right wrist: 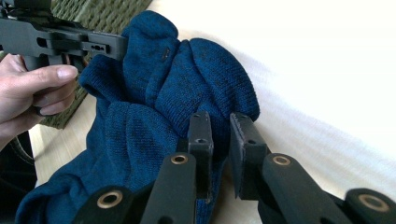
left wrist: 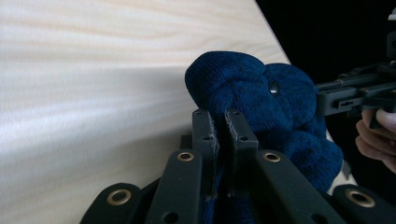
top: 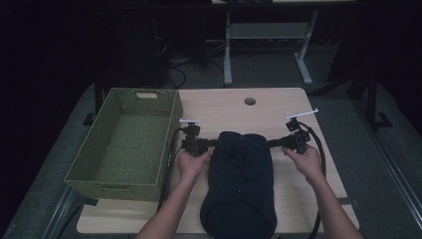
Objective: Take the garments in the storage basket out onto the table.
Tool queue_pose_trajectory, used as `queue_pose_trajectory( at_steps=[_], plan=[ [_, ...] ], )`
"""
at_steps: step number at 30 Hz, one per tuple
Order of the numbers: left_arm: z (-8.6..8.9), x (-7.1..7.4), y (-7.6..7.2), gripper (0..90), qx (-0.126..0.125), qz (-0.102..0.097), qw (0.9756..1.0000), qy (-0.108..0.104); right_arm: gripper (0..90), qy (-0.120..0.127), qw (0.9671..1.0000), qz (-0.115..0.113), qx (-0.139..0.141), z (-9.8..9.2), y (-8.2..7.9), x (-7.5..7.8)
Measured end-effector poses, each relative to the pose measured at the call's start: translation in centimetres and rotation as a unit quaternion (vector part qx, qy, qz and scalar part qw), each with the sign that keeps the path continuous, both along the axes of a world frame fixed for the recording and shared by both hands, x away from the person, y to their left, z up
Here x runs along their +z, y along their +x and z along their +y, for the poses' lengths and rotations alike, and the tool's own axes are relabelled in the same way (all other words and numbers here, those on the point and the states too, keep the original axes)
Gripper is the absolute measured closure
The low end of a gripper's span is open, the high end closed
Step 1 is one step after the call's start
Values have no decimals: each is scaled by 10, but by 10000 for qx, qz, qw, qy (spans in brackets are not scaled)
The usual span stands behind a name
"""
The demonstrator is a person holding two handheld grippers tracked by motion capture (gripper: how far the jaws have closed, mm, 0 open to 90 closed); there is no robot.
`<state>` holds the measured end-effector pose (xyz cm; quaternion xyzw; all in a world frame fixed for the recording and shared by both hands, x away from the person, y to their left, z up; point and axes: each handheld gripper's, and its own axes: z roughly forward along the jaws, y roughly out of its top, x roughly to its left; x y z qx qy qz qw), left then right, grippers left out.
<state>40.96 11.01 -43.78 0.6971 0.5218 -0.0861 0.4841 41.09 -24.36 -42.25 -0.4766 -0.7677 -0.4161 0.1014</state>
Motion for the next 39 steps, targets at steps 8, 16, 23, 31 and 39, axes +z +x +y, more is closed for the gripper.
queue_pose_trajectory(
  at_steps=[8,16,23,31,39],
  plan=[
    [0,35,24,846,19,-254,9996,-143,796,95,9998,-181,-83,-4,18,31],
    [-1,62,30,846,-28,-655,9977,-179,793,177,9979,-605,-171,-5,26,64],
    [0,42,15,846,-128,-671,9974,-225,791,235,9982,-531,-123,-8,14,47],
    [5,38,-3,846,-166,-782,9966,-178,787,306,9977,-611,-8,-5,-2,39],
    [10,33,-21,843,-209,-846,9960,-186,782,335,9971,-677,112,-1,-18,34]
  ],
)
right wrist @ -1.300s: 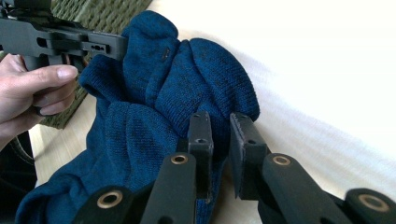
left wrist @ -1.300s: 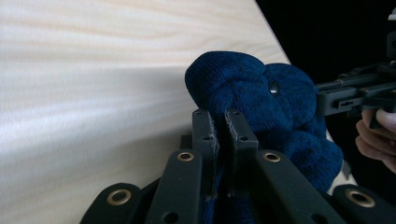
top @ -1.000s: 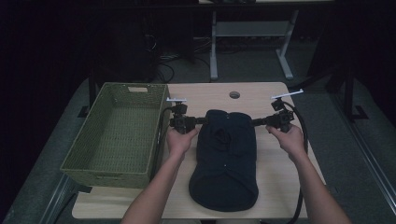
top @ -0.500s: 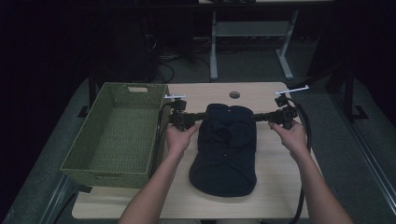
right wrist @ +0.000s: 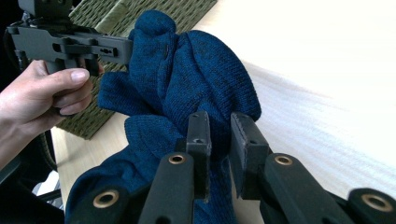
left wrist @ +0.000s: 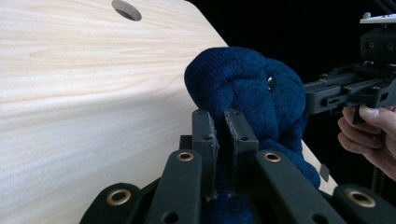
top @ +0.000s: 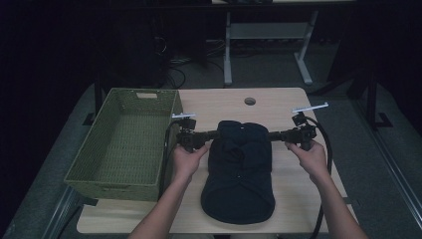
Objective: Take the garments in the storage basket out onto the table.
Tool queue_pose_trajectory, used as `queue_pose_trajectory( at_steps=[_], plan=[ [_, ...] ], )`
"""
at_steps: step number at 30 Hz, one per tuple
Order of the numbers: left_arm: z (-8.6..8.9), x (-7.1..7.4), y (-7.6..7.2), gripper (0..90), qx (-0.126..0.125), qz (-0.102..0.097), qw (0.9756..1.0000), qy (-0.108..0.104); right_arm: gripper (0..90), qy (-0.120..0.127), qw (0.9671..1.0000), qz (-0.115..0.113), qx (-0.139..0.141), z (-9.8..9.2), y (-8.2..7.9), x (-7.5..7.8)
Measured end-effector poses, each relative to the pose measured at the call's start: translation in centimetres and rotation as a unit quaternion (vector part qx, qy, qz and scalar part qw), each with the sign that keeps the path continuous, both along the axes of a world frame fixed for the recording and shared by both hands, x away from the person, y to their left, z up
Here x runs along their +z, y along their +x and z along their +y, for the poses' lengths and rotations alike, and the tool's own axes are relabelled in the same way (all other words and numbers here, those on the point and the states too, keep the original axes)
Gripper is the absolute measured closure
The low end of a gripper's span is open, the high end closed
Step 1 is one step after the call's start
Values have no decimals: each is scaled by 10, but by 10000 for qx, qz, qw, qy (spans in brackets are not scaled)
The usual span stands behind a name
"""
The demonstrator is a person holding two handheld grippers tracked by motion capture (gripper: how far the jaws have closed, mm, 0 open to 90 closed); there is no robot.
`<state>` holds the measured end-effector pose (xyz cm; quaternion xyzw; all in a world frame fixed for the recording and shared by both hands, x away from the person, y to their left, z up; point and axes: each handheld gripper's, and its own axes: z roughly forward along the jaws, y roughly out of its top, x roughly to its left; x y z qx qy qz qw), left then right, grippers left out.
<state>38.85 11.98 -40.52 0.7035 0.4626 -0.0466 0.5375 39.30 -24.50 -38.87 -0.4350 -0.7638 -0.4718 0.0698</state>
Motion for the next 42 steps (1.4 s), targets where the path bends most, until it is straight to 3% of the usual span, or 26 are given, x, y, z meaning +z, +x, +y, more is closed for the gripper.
queue_pose_trajectory(
  at_steps=[23,32,39,42],
  plan=[
    [13,-12,-53,830,-309,-243,9992,31,772,68,9984,-203,526,6,-54,-7],
    [21,-20,-75,832,-530,-111,9985,-8,773,18,9956,-76,936,14,-80,-21],
    [27,-30,-96,832,-685,104,9976,-14,775,-27,9937,39,1122,17,-99,-31],
    [27,-34,-105,832,-771,221,9967,75,776,-36,9929,108,1184,18,-106,-37]
  ],
)
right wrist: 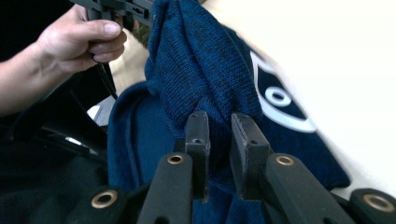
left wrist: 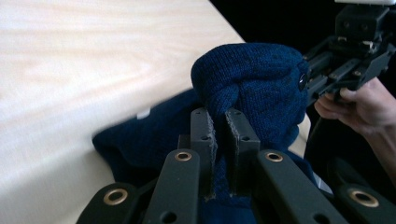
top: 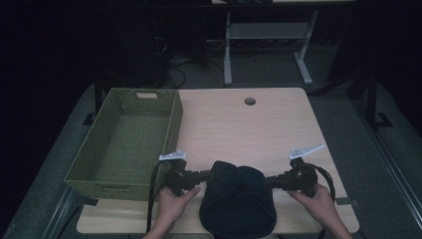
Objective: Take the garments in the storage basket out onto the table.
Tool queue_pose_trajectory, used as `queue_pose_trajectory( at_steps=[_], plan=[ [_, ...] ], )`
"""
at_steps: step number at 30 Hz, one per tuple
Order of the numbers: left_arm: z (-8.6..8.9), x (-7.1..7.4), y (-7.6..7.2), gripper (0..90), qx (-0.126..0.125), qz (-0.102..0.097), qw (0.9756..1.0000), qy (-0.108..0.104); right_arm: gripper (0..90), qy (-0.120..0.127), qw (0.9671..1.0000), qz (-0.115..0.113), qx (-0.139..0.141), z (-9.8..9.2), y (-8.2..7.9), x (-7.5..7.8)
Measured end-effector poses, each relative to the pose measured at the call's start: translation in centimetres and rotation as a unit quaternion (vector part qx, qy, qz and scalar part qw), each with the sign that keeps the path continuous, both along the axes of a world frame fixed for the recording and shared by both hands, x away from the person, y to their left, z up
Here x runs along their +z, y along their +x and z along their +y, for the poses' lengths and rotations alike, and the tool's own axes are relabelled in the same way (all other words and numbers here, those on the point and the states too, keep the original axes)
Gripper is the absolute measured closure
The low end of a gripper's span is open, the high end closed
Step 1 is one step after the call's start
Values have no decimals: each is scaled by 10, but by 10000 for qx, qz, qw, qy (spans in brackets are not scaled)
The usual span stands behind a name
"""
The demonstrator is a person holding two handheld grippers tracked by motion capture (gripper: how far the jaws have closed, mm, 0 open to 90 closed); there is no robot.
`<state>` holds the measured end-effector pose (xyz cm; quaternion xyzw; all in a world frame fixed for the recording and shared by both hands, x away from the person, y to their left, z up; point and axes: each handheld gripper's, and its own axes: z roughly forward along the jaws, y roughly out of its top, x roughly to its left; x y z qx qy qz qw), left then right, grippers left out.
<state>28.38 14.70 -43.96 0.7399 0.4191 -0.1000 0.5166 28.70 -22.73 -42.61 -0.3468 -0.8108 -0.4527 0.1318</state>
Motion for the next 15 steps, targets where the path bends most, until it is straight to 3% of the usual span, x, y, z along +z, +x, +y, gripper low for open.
queue_pose_trajectory(
  at_steps=[5,8,15],
  plan=[
    [-2,-9,-4,833,-34,128,9998,178,778,-156,9997,148,87,3,-4,-15],
    [-8,-17,-1,833,-66,275,9990,342,780,-208,9993,290,67,4,-3,-24],
    [-20,-22,14,837,50,327,9972,671,785,-322,9987,383,-29,7,9,-31]
  ],
)
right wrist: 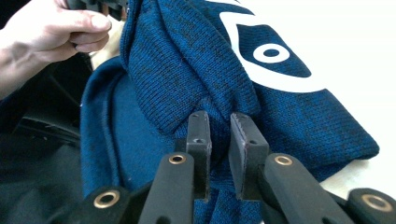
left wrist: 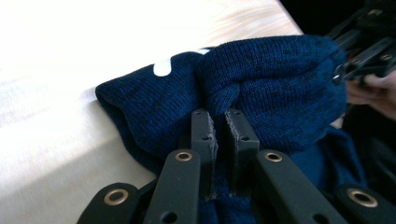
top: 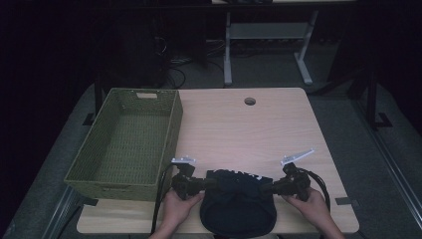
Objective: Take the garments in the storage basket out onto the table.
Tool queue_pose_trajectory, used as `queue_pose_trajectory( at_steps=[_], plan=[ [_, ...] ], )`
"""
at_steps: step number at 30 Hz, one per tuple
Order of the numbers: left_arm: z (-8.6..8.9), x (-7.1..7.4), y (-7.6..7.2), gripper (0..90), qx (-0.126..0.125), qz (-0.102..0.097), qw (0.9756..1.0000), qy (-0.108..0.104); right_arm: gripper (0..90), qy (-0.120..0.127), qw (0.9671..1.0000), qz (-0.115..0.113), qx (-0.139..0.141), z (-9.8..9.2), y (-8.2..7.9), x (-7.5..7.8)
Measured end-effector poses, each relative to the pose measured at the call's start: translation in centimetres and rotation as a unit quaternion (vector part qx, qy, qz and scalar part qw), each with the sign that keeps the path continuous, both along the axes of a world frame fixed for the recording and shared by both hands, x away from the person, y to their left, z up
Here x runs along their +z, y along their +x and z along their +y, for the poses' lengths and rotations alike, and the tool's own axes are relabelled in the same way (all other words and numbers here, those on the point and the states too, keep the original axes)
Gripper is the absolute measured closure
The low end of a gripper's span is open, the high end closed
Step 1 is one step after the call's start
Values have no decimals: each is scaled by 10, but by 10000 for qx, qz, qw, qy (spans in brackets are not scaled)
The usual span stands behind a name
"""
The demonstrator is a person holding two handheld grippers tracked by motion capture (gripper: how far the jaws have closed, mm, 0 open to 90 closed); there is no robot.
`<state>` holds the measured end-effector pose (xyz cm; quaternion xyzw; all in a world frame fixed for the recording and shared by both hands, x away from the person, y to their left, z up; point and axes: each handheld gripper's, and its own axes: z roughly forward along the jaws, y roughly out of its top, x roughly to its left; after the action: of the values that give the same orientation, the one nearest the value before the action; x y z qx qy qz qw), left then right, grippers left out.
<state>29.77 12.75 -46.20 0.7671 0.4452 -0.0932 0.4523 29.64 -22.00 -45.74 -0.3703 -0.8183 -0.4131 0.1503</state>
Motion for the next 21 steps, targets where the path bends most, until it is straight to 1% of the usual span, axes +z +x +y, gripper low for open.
queue_pose_trajectory(
  at_steps=[2,3,5,6,8,9,10,11,12,13,14,15,16,17,18,19,20,21],
  plan=[
    [-4,1,6,837,61,-49,9999,73,787,-41,10000,-17,-80,0,5,0],
    [-6,1,10,837,99,-29,9999,77,787,-65,9999,-11,-117,-1,9,0],
    [-9,1,18,837,139,-65,9998,128,788,-99,9997,-5,-211,-2,16,0],
    [-11,1,23,837,186,-52,9998,106,789,-102,9996,-26,-264,-3,19,1],
    [-15,1,32,837,284,-81,9995,92,789,-123,9993,-6,-367,-5,28,1],
    [-16,1,37,837,311,-109,9994,106,789,-163,9990,-42,-422,-6,32,2],
    [-16,1,37,837,311,-109,9994,106,789,-156,9986,-91,-506,-7,36,2],
    [-19,0,48,837,366,-116,9992,76,790,-197,9982,-69,-559,-9,42,3],
    [-20,0,54,837,393,-131,9991,78,789,-194,9980,-82,-596,-9,46,3],
    [-20,0,54,837,393,-131,9991,78,789,-163,9976,-100,-663,-11,51,3],
    [-21,1,63,837,501,-170,9986,40,790,-84,9971,-107,-744,-12,55,3],
    [-21,2,68,838,528,-216,9984,35,789,-71,9969,-32,-782,-13,60,3],
    [-21,4,71,839,589,-223,9980,10,789,-49,9967,-30,-814,-14,64,5],
    [-21,4,71,840,589,-223,9980,10,789,-49,9967,-30,-814,-14,64,5],
    [-20,9,77,841,670,-259,9974,-58,789,106,9958,-127,-899,-16,68,10],
    [-20,9,77,841,670,-259,9974,-58,789,106,9958,-127,-899,-16,68,10],
    [-18,17,79,841,686,-353,9969,-132,789,94,9958,-248,-878,-17,70,20],
    [-18,17,79,841,686,-353,9969,-132,789,94,9958,-248,-878,-17,70,20]
  ],
)
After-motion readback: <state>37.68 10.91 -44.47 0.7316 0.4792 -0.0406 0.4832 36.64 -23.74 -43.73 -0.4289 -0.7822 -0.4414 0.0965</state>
